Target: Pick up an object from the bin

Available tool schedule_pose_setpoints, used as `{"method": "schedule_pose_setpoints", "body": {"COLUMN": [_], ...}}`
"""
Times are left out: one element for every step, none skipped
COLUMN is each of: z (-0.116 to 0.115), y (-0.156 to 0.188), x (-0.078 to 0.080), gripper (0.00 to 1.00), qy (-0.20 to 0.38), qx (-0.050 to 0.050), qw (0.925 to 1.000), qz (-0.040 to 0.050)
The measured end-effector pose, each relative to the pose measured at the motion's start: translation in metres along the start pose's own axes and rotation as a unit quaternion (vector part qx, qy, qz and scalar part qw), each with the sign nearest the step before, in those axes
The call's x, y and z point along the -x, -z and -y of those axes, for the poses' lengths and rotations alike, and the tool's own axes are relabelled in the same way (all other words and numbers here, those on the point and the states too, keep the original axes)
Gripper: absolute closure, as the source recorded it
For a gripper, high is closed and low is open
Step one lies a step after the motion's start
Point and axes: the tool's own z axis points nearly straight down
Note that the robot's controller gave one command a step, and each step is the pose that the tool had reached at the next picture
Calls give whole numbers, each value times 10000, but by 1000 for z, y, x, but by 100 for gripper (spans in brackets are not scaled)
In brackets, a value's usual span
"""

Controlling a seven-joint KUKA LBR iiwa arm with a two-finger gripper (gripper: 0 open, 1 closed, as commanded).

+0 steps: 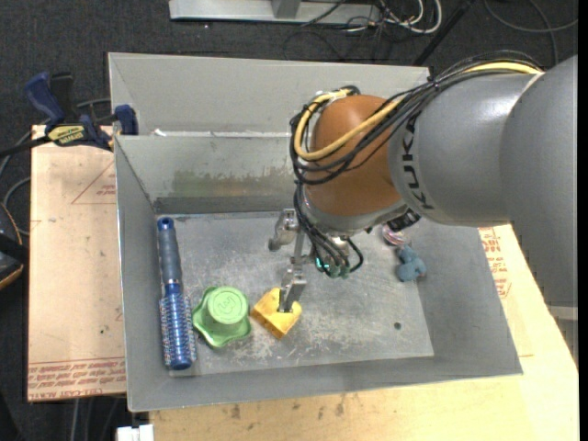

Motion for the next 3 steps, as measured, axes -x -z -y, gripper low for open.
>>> {"method": "schedule_pose_setpoints", "body": {"z": [7,-4,-7], "y": [-38,-45,-40], "x": [-8,-9,-5], "gripper": [0,0,100], "qy": [707,816,817], "qx": [19,15,30], "qw": [9974,9966,9965], "qz": [93,85,167]}}
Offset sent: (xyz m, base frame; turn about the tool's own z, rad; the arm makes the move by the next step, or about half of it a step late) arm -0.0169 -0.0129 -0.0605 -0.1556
